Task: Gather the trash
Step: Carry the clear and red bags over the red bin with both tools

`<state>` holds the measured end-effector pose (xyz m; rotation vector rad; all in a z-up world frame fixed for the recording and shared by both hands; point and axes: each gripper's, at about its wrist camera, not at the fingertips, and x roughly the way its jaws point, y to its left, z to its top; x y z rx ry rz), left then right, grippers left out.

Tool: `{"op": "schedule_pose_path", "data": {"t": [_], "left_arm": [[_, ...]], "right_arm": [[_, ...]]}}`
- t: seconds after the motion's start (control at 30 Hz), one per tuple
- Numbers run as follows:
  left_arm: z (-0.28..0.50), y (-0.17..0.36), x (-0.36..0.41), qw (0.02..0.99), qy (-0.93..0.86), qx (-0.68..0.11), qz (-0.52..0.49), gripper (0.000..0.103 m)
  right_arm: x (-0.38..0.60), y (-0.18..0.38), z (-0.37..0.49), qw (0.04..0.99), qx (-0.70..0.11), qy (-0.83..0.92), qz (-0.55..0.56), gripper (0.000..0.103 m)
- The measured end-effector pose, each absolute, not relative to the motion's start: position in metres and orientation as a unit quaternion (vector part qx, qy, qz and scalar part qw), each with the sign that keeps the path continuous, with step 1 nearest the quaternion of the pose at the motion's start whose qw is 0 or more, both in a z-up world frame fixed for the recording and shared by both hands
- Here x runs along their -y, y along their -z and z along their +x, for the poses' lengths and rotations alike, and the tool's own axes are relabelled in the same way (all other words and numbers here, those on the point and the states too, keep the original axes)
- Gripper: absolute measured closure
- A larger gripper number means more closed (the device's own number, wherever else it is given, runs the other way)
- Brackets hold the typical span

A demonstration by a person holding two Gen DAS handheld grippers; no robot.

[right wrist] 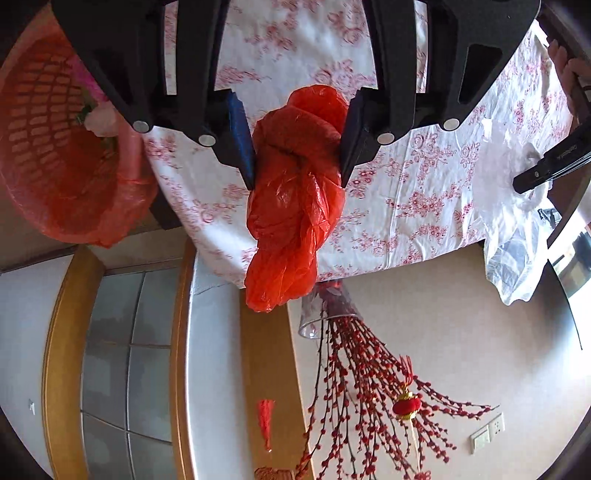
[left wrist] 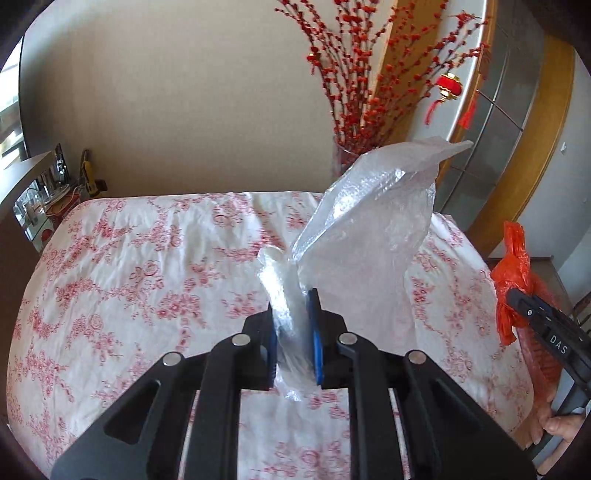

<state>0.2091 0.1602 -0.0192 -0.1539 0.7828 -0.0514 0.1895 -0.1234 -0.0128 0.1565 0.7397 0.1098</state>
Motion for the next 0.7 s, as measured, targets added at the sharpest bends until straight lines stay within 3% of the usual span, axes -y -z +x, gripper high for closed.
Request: {"op": "schedule_pose_path", "data": {"t": [0.7], "left_arm": [[0.2, 0.001, 0.048, 0.902, 0.201, -0.382, -0.02, 0.087]], "right_arm": [[0.288, -0.029, 0.094, 0.947, -0.291, 0.07, 0.114, 0.059]]}}
